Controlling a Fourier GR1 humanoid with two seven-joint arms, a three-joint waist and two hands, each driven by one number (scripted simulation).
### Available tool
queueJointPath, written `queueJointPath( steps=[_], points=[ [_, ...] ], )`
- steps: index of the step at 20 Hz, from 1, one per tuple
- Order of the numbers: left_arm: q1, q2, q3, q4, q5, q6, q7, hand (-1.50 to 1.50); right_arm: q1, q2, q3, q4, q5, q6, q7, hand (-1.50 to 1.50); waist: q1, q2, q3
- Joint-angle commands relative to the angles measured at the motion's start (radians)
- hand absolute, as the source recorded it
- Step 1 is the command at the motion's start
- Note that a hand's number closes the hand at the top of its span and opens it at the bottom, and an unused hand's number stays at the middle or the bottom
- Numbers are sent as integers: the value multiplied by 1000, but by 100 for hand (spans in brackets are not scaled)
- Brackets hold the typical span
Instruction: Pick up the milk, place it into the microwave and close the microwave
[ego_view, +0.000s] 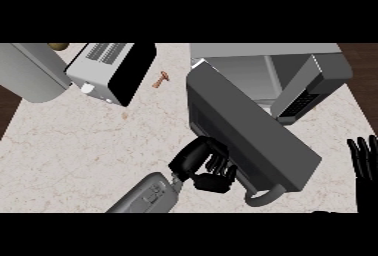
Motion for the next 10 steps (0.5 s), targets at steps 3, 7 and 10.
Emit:
queueJointPath(
  steps=[3, 7, 10],
  points=[
    [-146, -8, -202, 147, 184, 96, 43, 150, -53, -33, 17, -68, -47, 53, 78, -150, -45, 13, -1],
    [-188, -8, -250, 137, 290, 146, 42, -150, -97, -61, 29, -126, -78, 71, 144, -150, -77, 19, -3],
    [-232, -8, -226, 126, 345, 198, 4, -150, -72, -73, 45, -155, -98, 125, 129, -150, -121, 24, -3]
  ],
)
